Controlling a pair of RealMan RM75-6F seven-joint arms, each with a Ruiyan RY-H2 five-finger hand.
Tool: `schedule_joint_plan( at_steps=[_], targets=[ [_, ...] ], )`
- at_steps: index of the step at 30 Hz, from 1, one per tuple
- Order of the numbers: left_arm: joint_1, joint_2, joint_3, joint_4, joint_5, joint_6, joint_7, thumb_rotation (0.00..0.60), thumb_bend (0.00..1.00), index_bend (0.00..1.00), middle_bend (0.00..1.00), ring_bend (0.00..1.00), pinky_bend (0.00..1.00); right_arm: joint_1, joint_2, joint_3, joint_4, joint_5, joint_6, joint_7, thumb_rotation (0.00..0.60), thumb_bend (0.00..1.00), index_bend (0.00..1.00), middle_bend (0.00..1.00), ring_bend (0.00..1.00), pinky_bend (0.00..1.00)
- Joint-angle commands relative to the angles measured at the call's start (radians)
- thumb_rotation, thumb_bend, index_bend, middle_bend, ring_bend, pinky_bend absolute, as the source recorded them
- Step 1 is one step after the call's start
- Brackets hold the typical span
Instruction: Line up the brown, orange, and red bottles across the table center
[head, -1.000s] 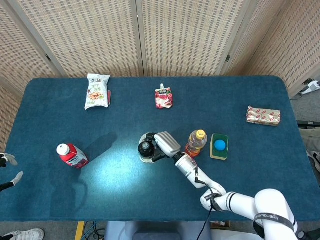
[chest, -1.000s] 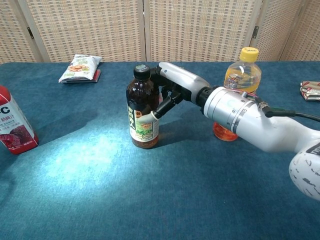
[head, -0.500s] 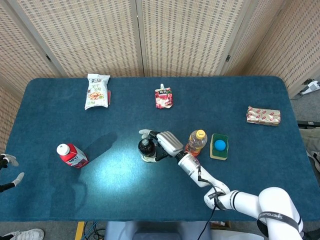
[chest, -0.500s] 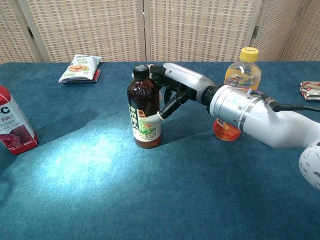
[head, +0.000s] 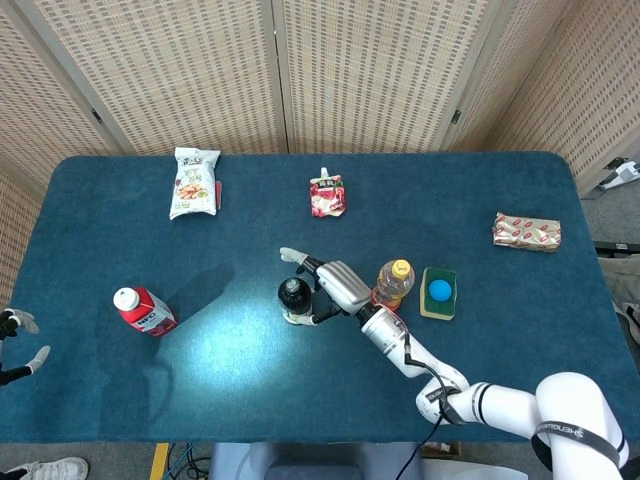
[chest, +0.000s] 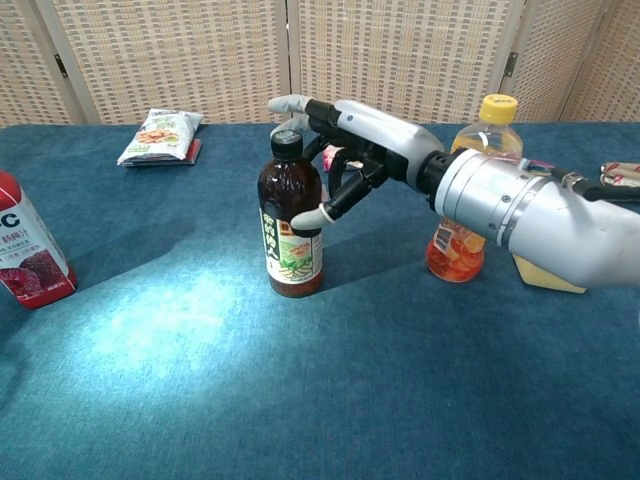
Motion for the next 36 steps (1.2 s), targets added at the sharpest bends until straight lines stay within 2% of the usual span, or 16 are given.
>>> schedule_joint_plan(
  at_steps=[1,20,31,34,36],
  targets=[
    [0.000,0.000,0.001,-0.001,0.000,-0.001,0.001,0.600,0.23,0.50,0.36,0.45,0.67,-0.013,0.030,0.001,-0.041,0.005,0.013,-0.027,0.600,0.00,0.01,0.15,0.27,0.54],
    [-0.004,-0.011,0.006,-0.002,0.000,-0.012,0.025,0.600,0.23,0.50,0.36,0.45,0.67,-0.094,0.221,-0.022,-0.327,-0.022,0.107,-0.154,0.600,0.00,0.01,0.15,0.25,0.54],
    [-0.008,-0.019,0.015,-0.007,0.010,-0.018,0.042,0.600,0.23,0.50,0.36,0.45,0.67,-0.177,0.411,-0.086,-0.563,-0.077,0.168,-0.266,0.600,0.00,0.01,0.19,0.25,0.54],
    [-0.009,-0.021,0.019,-0.012,0.017,-0.017,0.050,0.600,0.23,0.50,0.36,0.45,0.67,-0.210,0.470,-0.109,-0.624,-0.109,0.202,-0.292,0.600,0.00,0.06,0.22,0.25,0.54],
    [-0.009,-0.022,0.021,-0.015,0.021,-0.016,0.054,0.600,0.23,0.50,0.36,0.45,0.67,-0.230,0.498,-0.122,-0.643,-0.131,0.227,-0.306,0.600,0.00,0.16,0.27,0.25,0.54]
  ],
)
